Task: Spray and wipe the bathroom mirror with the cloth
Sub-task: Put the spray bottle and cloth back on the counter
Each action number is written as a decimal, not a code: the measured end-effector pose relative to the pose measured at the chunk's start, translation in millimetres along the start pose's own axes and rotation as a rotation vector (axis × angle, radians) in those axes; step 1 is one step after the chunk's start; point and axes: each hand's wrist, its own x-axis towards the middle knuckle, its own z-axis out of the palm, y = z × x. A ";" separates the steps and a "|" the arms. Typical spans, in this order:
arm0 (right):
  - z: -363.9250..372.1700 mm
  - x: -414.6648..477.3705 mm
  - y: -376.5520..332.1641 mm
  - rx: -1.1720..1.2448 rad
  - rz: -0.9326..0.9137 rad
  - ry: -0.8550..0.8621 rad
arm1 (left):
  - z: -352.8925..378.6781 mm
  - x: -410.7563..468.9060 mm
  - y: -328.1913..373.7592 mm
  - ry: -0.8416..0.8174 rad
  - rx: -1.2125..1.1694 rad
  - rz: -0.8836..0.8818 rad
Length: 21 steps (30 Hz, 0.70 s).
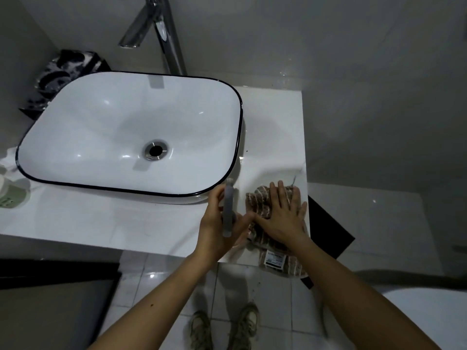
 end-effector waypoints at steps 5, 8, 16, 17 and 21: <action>-8.6 -15.4 6.1 0.112 0.020 0.125 | 1.8 -45.6 -2.4 0.200 0.084 -0.035; -16.0 -21.6 17.6 0.245 0.039 0.258 | 17.6 -75.4 -3.5 0.033 0.146 -0.002; -9.6 -81.2 49.0 0.214 -0.124 0.210 | 52.6 -62.0 -5.9 -0.338 0.587 0.170; -5.0 -87.2 52.6 0.146 -0.129 0.213 | 56.8 -62.5 -10.6 -0.365 0.684 0.217; 2.5 -89.0 54.4 0.174 -0.103 0.199 | 67.1 -59.4 -8.0 -0.334 0.526 0.051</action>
